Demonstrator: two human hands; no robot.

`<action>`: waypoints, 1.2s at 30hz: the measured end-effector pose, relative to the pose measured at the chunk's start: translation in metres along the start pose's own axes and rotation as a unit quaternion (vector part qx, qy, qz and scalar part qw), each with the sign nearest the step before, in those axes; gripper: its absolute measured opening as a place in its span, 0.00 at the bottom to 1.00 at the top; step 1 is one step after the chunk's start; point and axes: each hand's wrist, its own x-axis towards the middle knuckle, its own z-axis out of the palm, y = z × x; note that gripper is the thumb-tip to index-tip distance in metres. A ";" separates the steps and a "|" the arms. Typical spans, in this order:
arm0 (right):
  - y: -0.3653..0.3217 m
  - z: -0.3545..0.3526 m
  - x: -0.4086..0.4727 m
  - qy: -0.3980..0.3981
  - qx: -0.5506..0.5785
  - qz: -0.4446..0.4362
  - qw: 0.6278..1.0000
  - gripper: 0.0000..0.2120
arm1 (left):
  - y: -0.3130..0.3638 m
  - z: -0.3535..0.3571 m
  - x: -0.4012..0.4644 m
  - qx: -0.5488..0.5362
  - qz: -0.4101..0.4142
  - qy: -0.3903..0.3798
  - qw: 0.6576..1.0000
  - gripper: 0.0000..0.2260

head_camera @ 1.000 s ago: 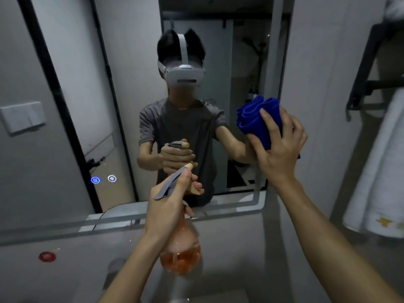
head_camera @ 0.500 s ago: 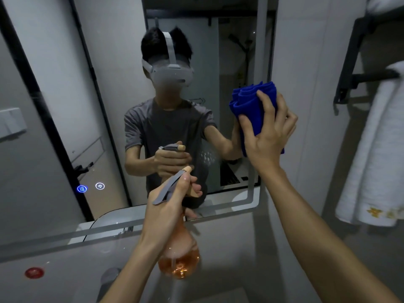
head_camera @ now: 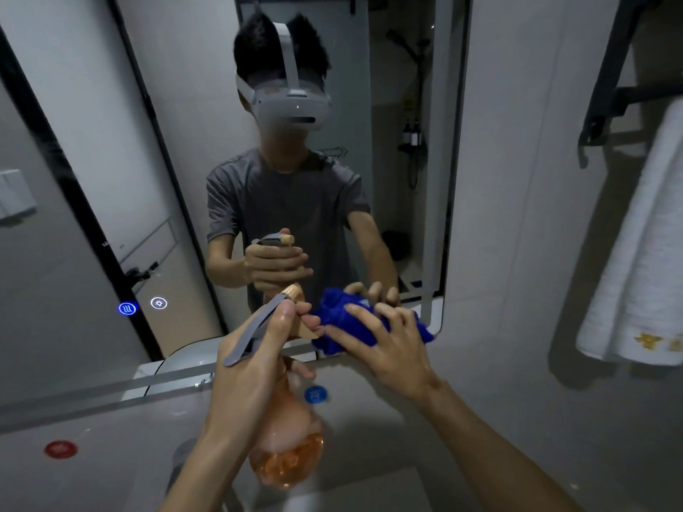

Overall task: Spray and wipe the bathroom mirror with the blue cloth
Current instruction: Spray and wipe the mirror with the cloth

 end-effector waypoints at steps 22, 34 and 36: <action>-0.052 0.014 0.007 -0.012 0.029 -0.059 0.998 0.33 | -0.001 -0.027 0.005 0.000 -0.001 0.037 0.999 0.13; 0.050 -0.076 0.230 0.207 0.009 0.191 0.959 0.22 | 0.013 -0.066 0.010 0.003 0.003 0.107 0.994 0.15; 0.036 -0.079 0.247 0.228 0.017 0.257 0.939 0.22 | 0.018 -0.073 0.009 0.008 0.017 0.122 0.992 0.14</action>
